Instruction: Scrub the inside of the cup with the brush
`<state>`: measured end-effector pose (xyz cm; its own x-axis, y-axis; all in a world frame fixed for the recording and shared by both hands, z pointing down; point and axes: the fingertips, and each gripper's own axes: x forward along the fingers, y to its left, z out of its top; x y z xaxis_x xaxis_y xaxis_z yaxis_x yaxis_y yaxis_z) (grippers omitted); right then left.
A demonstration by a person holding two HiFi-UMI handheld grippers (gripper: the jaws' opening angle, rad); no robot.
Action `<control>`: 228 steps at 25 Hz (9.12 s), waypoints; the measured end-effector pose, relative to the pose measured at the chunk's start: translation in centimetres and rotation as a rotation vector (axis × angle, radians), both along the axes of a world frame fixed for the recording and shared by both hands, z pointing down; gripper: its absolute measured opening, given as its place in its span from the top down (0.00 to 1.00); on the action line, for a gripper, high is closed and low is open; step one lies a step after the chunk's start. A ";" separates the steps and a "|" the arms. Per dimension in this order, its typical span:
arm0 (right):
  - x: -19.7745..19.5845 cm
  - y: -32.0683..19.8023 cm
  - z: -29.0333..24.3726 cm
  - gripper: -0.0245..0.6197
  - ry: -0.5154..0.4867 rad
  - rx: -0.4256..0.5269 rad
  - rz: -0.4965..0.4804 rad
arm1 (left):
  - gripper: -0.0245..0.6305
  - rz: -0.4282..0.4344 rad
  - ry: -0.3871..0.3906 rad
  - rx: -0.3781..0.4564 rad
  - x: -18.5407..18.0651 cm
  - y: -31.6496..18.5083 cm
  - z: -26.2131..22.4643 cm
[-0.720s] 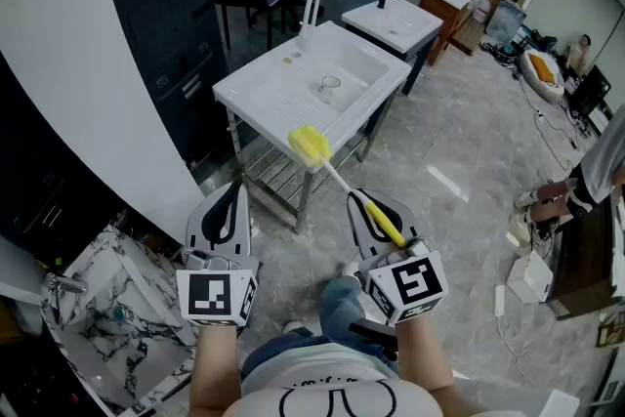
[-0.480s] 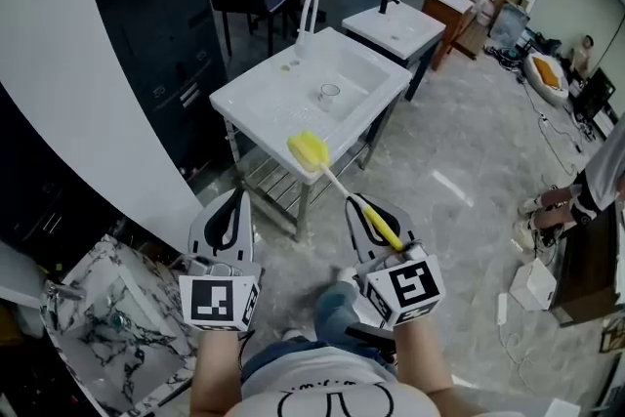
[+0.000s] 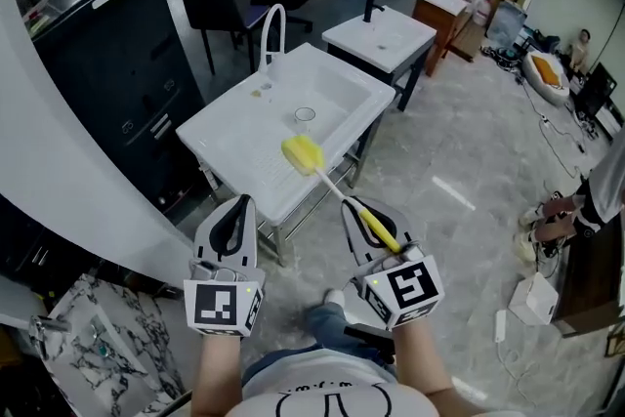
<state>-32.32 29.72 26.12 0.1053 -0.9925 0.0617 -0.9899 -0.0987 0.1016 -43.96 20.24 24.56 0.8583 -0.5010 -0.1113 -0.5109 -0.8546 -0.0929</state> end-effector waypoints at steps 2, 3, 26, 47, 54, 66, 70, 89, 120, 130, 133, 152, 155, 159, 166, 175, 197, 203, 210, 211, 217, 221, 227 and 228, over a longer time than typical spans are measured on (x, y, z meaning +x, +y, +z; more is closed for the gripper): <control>2.8 -0.5 -0.2 0.90 0.002 0.000 -0.006 | 0.94 -0.001 0.001 0.002 3.0 -0.5 -0.3; 4.2 -0.8 -0.3 0.90 0.003 -0.001 -0.010 | 0.94 -0.003 0.004 -0.001 4.4 -0.8 -0.4; 24.9 -7.7 2.1 0.90 -0.018 -0.059 -0.041 | 0.94 -0.109 -0.050 -0.065 23.1 -9.9 2.4; 39.3 -28.3 7.2 0.90 -0.057 -0.203 -0.176 | 0.94 -0.175 -0.096 -0.228 36.5 -28.9 9.4; 40.6 -33.4 8.2 0.90 -0.035 -0.245 -0.245 | 0.85 -0.194 -0.106 -0.304 36.6 -32.0 11.0; 40.9 -37.1 11.5 0.90 -0.042 -0.362 -0.446 | 0.76 -0.341 -0.194 -0.504 35.6 -31.6 18.3; 40.8 -38.7 12.9 0.90 -0.005 -0.411 -0.545 | 0.76 -0.380 -0.237 -0.613 36.2 -30.7 22.3; 40.8 -42.8 17.5 0.90 0.040 -0.552 -0.781 | 0.76 -0.326 -0.607 -1.078 39.6 -28.4 38.3; 38.6 -37.7 22.3 0.90 0.170 -0.844 -1.046 | 0.86 -0.210 -0.928 -0.780 39.8 -28.9 39.5; 38.2 -38.2 24.5 0.90 0.145 -0.919 -1.029 | 0.86 -0.173 -1.020 -0.693 40.2 -28.9 39.5; 37.3 -38.5 26.0 0.90 0.153 -0.933 -1.035 | 0.86 -0.169 -1.037 -0.687 40.1 -28.8 39.6; 37.6 -39.2 25.6 0.90 -0.114 -0.969 -0.914 | 0.86 -0.148 -1.077 -0.667 40.8 -28.5 39.6; 38.5 -39.2 24.8 0.90 -0.236 -0.988 -0.849 | 0.86 -0.147 -1.078 -0.667 40.7 -28.5 39.7; 38.6 -39.1 24.7 0.89 -0.356 -1.007 -0.796 | 0.86 -0.146 -1.085 -0.665 40.6 -28.5 39.7; 37.2 -39.4 27.1 0.89 -0.416 -1.030 -0.754 | 0.86 -0.156 -1.080 -0.679 40.5 -28.5 39.7; 36.6 -40.3 29.0 0.89 -0.382 -1.027 -0.764 | 0.86 -0.163 -1.098 -0.662 40.5 -28.8 39.6; 34.5 -40.5 27.4 0.90 0.057 -0.813 -0.938 | 0.86 -0.131 -1.123 -0.634 40.8 -28.6 39.6; 34.7 -39.9 28.0 0.90 0.108 -0.873 -0.986 | 0.86 -0.133 -1.130 -0.632 40.7 -28.5 39.6; 36.5 -39.2 26.4 0.89 0.323 -0.867 -1.076 | 0.86 -0.126 -1.144 -0.616 40.6 -28.5 39.7; 36.7 -39.1 25.8 0.89 0.371 -0.847 -1.093 | 0.86 -0.126 -1.143 -0.615 40.6 -28.5 39.7; 38.1 -38.4 24.4 0.89 0.497 -0.818 -1.103 | 0.86 -0.124 -1.141 -0.617 40.7 -28.6 39.7; 38.7 -39.4 25.5 0.88 0.441 -0.847 -1.060 | 0.86 -0.119 -1.143 -0.610 41.2 -28.5 39.6; 37.5 -40.2 28.2 0.87 0.419 -0.866 -1.033 | 0.86 -0.104 -1.160 -0.594 41.6 -28.3 39.6; 37.3 -40.2 28.6 0.87 0.417 -0.867 -1.028 | 0.86 -0.105 -1.161 -0.595 41.6 -28.3 39.6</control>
<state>4.97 -10.50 54.71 -0.4720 -0.2997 0.8291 -0.4632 0.8845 0.0560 -2.31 -8.06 64.13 0.2577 -0.2866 0.9227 -0.4548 -0.8785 -0.1459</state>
